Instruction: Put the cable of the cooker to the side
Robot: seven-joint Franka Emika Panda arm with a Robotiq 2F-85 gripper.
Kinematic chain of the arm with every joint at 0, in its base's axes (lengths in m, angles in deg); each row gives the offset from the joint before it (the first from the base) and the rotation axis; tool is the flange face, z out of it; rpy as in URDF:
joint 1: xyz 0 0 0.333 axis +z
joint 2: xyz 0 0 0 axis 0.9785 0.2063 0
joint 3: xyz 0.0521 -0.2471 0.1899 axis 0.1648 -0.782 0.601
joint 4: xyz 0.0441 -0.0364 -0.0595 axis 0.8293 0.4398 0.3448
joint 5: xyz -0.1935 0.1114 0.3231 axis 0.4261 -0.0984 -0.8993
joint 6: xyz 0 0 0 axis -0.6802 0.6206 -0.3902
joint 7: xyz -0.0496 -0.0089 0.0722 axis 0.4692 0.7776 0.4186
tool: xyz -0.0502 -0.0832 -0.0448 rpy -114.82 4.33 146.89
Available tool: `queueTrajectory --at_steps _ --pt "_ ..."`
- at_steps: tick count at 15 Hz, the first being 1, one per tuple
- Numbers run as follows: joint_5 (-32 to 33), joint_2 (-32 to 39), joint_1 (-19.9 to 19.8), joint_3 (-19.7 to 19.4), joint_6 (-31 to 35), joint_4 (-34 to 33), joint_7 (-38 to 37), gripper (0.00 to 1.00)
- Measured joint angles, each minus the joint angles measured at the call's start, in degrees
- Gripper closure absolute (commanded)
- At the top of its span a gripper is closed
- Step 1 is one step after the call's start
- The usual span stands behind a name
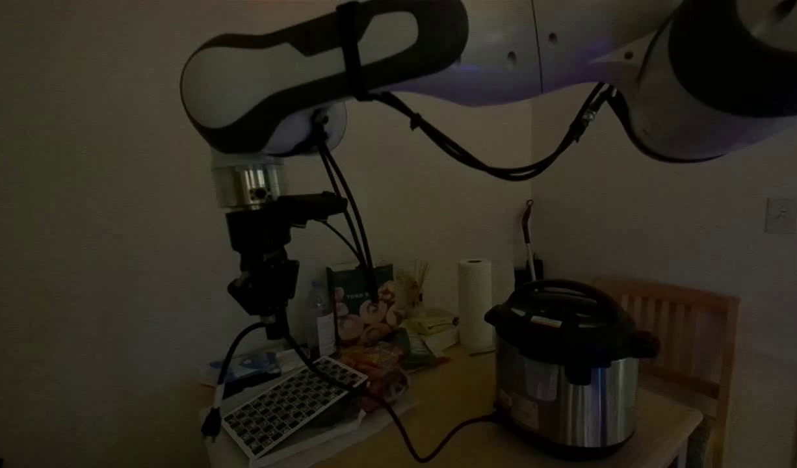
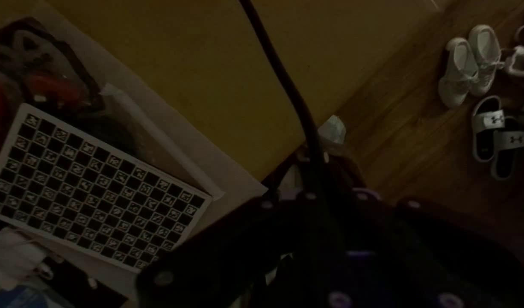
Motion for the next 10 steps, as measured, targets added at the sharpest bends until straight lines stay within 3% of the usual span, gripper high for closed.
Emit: queueTrajectory --at_steps 7,10 --pt "0.0 1.9 0.1 0.4 -2.2 -1.7 3.5 0.93" --pt "0.1 4.3 2.1 0.3 -4.1 -3.2 6.5 0.93"
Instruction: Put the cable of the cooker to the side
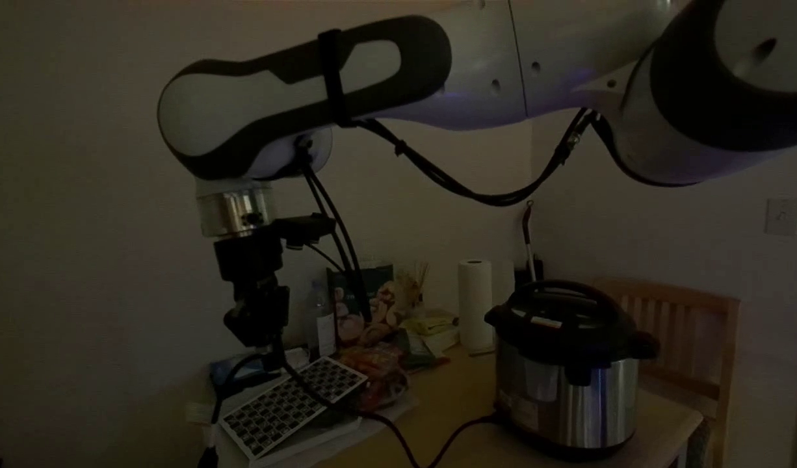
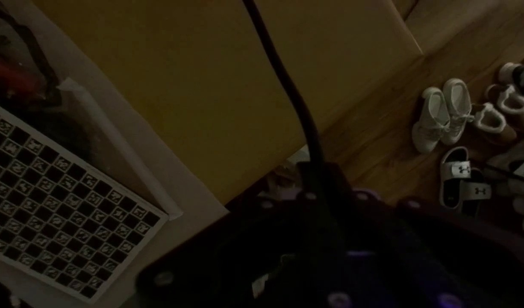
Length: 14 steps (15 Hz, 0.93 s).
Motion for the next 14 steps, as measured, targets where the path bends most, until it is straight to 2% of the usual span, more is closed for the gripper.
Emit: queueTrajectory --at_steps 4,5,7,14 --pt "0.0 5.7 3.6 0.0 -3.6 -4.3 5.8 0.92" --pt "0.0 6.9 4.2 0.0 -4.3 -5.5 6.9 0.66" --pt "0.0 8.9 4.9 -0.1 -6.3 -8.0 8.4 0.59" --pt "0.0 11.5 5.1 -0.2 -10.1 -14.1 10.2 0.15"
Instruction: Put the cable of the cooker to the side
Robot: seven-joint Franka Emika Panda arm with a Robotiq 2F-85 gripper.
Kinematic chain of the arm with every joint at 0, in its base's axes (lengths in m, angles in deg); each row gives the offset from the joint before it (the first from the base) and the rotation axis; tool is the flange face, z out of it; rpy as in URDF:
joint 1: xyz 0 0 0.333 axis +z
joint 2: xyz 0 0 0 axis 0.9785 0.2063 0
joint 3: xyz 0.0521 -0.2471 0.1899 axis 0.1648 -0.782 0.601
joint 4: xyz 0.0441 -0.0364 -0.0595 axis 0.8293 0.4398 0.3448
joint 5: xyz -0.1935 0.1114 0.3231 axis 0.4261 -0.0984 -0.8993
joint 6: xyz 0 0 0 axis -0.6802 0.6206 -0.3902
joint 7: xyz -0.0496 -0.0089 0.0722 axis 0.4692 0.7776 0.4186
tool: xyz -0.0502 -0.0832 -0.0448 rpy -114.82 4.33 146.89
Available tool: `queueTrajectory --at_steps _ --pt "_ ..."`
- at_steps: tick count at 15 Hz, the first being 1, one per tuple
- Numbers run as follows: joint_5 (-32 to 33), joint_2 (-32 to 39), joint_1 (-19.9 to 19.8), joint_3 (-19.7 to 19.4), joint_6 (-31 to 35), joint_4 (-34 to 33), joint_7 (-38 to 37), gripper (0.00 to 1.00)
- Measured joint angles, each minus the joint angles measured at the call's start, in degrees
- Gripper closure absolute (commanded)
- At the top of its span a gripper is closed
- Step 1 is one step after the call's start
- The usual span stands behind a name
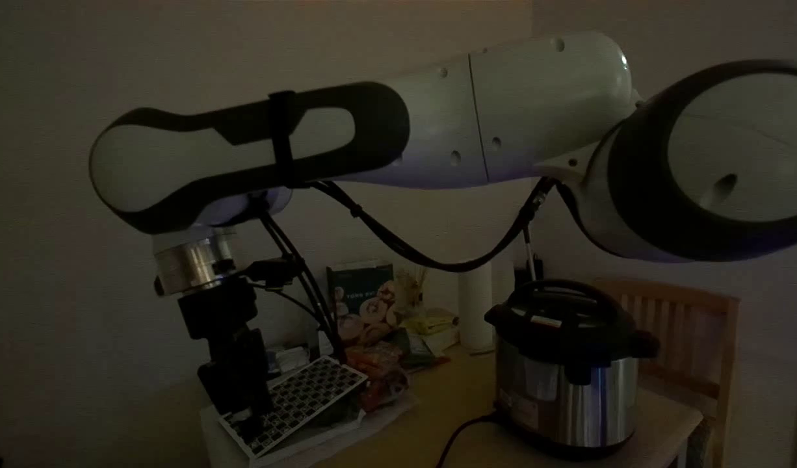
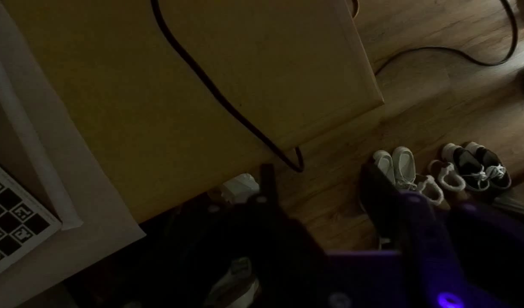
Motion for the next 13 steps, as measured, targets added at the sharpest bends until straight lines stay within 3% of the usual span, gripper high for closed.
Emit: queueTrajectory --at_steps 2,4,5,6,13 --pt "0.0 0.1 -0.1 -0.1 -0.1 -0.8 0.0 0.02" --pt "0.0 0.1 -0.1 -0.3 -0.1 -1.7 0.0 0.0" --pt "0.4 0.0 0.0 -0.7 -0.1 -2.3 0.0 0.08" --pt "1.1 0.0 0.1 -1.2 0.0 -3.1 -0.6 0.01" --pt "1.5 -0.3 0.6 -2.1 0.0 -4.5 -1.2 0.0"
